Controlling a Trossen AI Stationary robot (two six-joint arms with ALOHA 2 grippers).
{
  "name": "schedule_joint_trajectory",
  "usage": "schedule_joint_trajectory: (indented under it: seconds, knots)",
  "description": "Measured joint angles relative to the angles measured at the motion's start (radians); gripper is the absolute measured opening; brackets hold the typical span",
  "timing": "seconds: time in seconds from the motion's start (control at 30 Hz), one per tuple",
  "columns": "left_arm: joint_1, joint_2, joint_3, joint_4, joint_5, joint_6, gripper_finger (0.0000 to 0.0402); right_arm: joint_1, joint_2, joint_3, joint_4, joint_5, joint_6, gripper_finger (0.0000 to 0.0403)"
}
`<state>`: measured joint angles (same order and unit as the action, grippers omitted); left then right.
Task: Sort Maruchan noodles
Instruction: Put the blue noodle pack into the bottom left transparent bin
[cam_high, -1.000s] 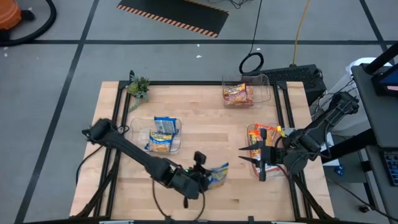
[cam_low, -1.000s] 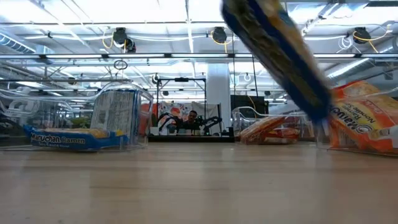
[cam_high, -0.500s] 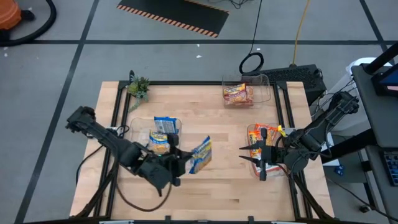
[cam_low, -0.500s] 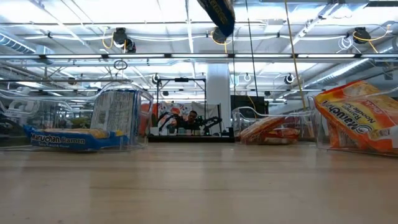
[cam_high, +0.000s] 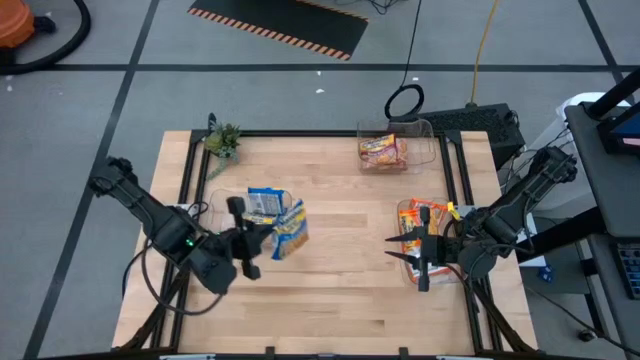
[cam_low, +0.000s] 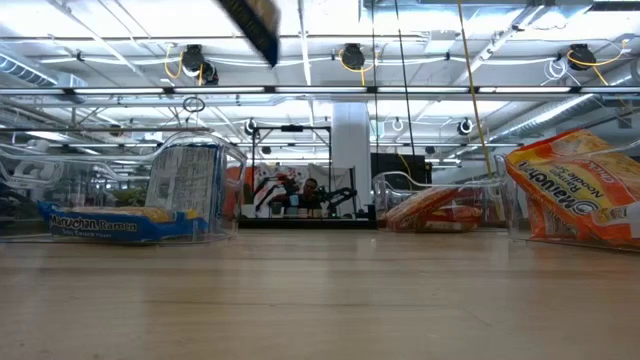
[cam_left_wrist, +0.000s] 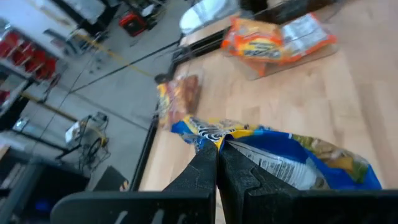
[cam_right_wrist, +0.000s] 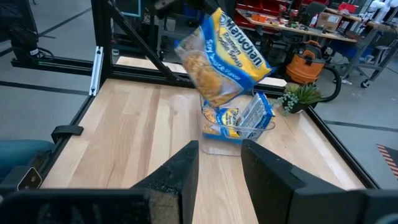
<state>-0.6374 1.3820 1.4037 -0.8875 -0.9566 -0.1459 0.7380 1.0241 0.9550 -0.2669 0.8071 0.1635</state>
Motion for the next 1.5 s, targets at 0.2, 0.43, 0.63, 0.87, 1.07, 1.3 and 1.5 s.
schedule_joint_trajectory:
  seconds: [0.2, 0.43, 0.63, 0.87, 1.07, 1.3, 1.5]
  knots:
    - [0.000, -0.118, -0.180, 0.000, -0.022, -0.151, 0.0005, 0.000, 0.000, 0.000, 0.000, 0.000, 0.000, 0.0114]
    - [0.005, -0.220, -0.349, -0.002, -0.057, -0.235, 0.0005, 0.000, 0.000, 0.000, 0.000, 0.000, 0.000, 0.0114]
    - [0.005, -0.280, -0.436, 0.001, -0.040, -0.283, 0.0005, 0.000, 0.000, 0.000, 0.000, 0.000, 0.000, 0.0114]
    - [0.014, -0.293, -0.491, -0.001, -0.037, -0.282, 0.0005, 0.000, 0.000, 0.000, 0.000, 0.000, 0.000, 0.0114]
    - [0.039, -0.293, -0.545, 0.001, 0.050, -0.303, 0.0005, 0.000, 0.000, 0.000, 0.000, 0.000, 0.000, 0.0114]
    - [0.047, -0.293, -0.556, 0.001, 0.193, -0.329, 0.0005, 0.000, 0.000, 0.000, 0.000, 0.000, 0.000, 0.0114]
    - [0.068, -0.293, -0.556, -0.006, 0.193, -0.389, 0.0025, -0.001, 0.000, 0.000, 0.000, 0.000, 0.000, 0.0114]
